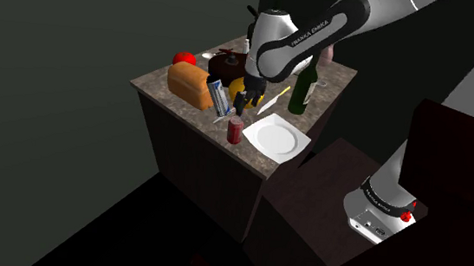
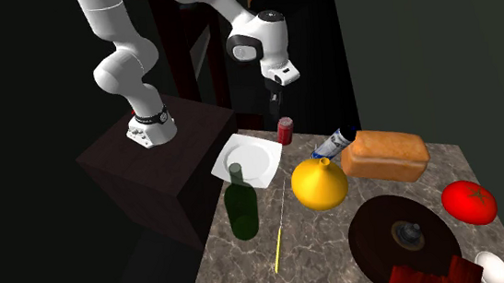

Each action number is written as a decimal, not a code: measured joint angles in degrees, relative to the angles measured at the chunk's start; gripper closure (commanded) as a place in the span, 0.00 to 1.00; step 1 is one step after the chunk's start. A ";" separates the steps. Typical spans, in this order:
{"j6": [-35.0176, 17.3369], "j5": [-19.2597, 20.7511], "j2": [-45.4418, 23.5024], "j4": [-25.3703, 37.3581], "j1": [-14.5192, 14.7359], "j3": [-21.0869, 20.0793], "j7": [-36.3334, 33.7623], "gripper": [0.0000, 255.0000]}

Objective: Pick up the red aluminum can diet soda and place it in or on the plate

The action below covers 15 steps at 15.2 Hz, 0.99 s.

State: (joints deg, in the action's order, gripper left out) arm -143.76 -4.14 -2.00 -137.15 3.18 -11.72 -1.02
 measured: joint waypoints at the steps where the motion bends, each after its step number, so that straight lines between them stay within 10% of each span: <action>1: -1.31 0.78 -2.07 0.88 0.16 -0.05 -0.73 0.00; 15: -10.38 5.94 -16.39 6.40 2.11 1.38 -4.89 0.00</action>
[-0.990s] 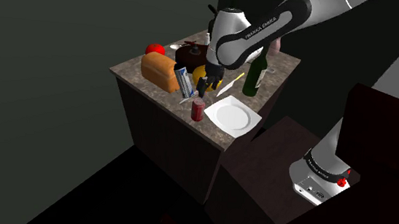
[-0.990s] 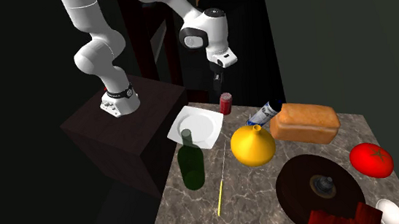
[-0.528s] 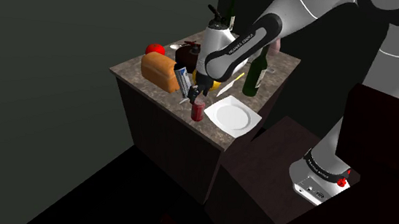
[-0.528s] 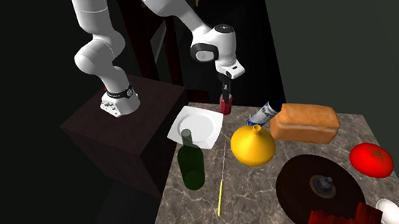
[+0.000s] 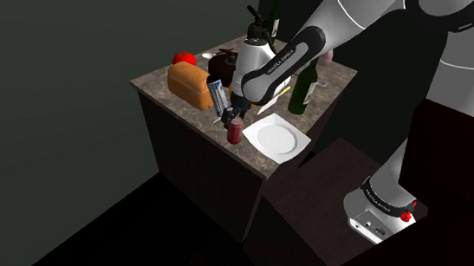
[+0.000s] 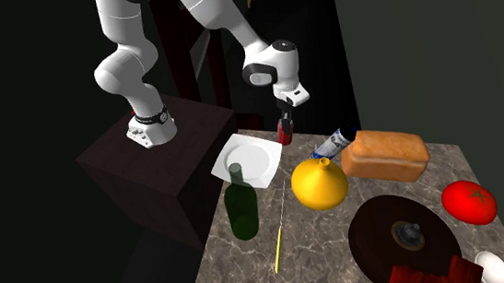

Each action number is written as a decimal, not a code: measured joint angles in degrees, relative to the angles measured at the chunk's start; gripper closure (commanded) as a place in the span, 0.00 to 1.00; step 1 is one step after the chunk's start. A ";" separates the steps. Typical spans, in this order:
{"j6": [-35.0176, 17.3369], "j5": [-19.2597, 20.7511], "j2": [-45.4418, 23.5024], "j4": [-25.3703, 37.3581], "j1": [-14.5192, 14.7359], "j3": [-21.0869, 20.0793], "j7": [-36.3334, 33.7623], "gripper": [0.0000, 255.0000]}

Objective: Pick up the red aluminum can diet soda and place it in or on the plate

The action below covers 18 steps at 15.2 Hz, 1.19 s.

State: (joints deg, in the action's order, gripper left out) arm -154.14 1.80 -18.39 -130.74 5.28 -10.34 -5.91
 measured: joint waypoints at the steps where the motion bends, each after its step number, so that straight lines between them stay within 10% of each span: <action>1: -0.06 0.02 -0.06 0.00 0.01 0.01 -0.01 0.00; 3: -0.10 0.03 -0.10 0.01 0.02 0.02 -0.02 0.00; 4: -0.11 0.03 -0.11 0.01 0.02 0.02 -0.02 1.00; 18: 1.85 -0.56 1.90 -0.03 -0.27 -0.35 0.33 1.00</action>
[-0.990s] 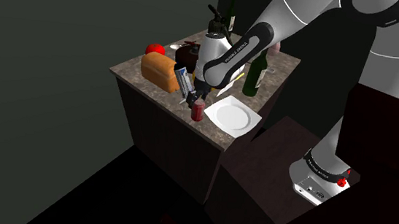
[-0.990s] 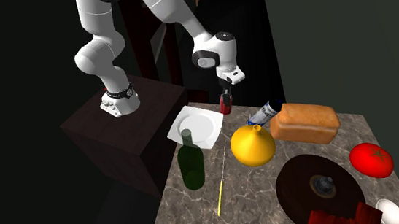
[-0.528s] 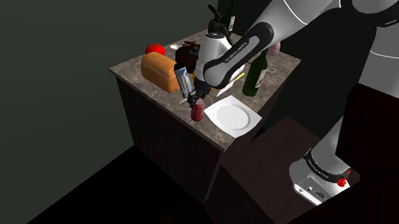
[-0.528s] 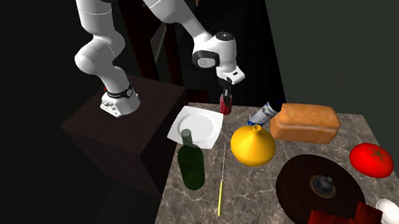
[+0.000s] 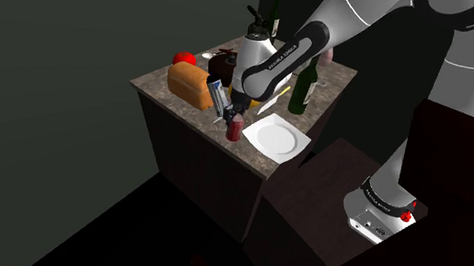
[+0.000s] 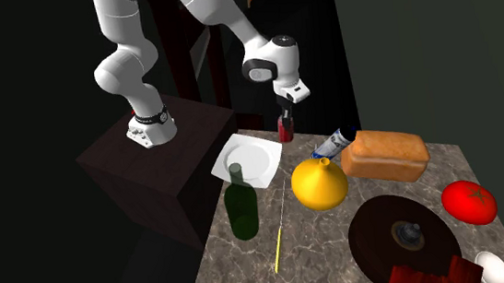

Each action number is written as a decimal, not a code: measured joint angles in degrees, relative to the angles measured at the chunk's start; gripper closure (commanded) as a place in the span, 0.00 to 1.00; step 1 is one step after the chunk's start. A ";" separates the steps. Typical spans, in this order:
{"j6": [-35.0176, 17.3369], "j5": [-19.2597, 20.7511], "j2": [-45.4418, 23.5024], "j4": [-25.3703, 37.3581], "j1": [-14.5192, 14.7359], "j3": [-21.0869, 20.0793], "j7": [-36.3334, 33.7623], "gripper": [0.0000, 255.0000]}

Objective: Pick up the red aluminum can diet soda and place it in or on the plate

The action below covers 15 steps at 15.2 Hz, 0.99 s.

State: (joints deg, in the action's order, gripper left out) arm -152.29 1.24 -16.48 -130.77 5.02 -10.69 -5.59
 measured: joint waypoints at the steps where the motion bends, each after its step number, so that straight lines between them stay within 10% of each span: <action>1: 0.63 -0.17 0.60 0.03 -0.04 -0.11 0.05 1.00; 15: 10.47 -2.67 9.15 1.48 -0.83 -1.09 1.50 1.00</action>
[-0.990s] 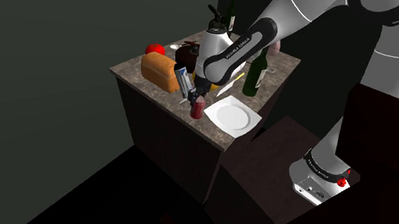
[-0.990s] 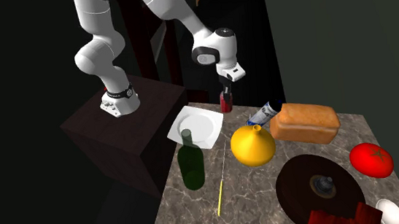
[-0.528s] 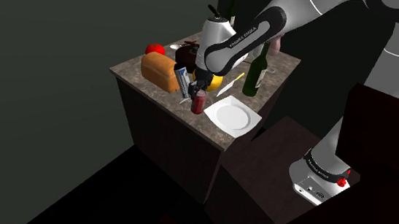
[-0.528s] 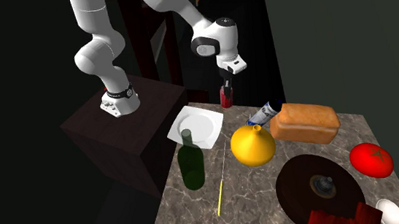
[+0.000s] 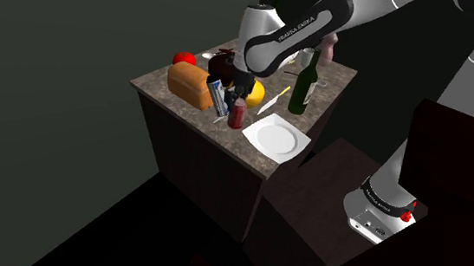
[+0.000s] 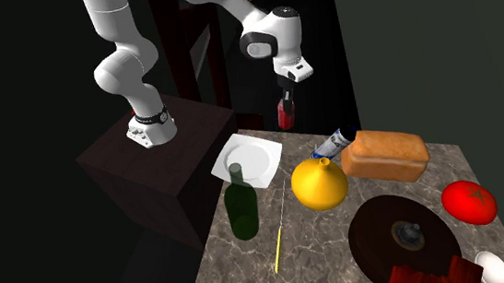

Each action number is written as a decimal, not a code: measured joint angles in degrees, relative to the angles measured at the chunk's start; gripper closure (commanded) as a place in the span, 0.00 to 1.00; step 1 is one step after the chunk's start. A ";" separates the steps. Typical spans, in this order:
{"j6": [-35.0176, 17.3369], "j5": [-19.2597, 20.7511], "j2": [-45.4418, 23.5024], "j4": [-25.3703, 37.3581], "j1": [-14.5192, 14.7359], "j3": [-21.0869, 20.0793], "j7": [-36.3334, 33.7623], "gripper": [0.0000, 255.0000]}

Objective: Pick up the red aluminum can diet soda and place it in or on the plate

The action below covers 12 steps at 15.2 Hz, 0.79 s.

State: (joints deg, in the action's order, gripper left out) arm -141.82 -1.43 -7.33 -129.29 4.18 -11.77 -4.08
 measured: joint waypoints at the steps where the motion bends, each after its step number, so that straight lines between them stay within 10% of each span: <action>1: 0.19 -0.43 1.14 -0.97 -0.30 0.07 0.64 1.00; 12: 2.26 -5.45 18.22 -16.60 -5.99 6.18 15.93 1.00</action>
State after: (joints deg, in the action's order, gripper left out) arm -139.55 -6.88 10.89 -145.89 -1.81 -5.60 11.85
